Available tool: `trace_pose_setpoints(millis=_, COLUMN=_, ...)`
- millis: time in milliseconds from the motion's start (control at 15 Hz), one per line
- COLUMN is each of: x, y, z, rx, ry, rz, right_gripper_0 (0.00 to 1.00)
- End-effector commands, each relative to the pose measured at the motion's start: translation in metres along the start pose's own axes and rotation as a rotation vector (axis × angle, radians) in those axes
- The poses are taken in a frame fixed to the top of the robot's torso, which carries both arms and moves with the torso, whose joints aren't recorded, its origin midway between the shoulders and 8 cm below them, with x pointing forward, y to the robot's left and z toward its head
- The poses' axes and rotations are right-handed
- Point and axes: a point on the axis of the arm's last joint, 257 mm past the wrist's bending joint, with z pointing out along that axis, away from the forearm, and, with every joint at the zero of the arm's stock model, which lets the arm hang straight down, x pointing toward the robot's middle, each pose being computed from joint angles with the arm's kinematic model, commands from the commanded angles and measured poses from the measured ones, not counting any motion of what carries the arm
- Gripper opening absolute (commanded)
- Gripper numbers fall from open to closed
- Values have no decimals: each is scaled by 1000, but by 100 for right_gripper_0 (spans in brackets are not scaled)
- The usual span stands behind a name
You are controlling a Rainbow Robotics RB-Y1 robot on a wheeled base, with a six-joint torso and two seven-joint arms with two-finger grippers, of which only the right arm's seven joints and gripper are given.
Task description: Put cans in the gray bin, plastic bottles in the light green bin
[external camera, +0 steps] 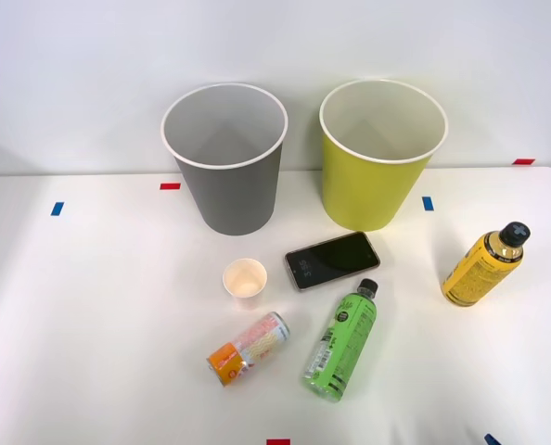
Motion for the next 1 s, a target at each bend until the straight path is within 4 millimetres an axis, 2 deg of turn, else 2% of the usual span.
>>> trace_pose_setpoints(millis=67, x=0, y=0, z=0, rx=0, ry=0, rz=0, right_gripper_0=100)
trace_pose_setpoints(millis=667, x=0, y=0, z=0, rx=0, ry=0, rz=0, right_gripper_0=100)
trace_pose_setpoints(millis=733, x=14, y=-4, z=2, rx=13, ry=28, rz=1, right_gripper_0=100)
trace_pose_setpoints(millis=800, x=14, y=-3, z=2, rx=16, ry=24, rz=14, right_gripper_0=100)
trace_pose_setpoints(millis=1000, x=-13, y=-3, z=14, rx=31, ry=-48, rz=34, right_gripper_0=100)
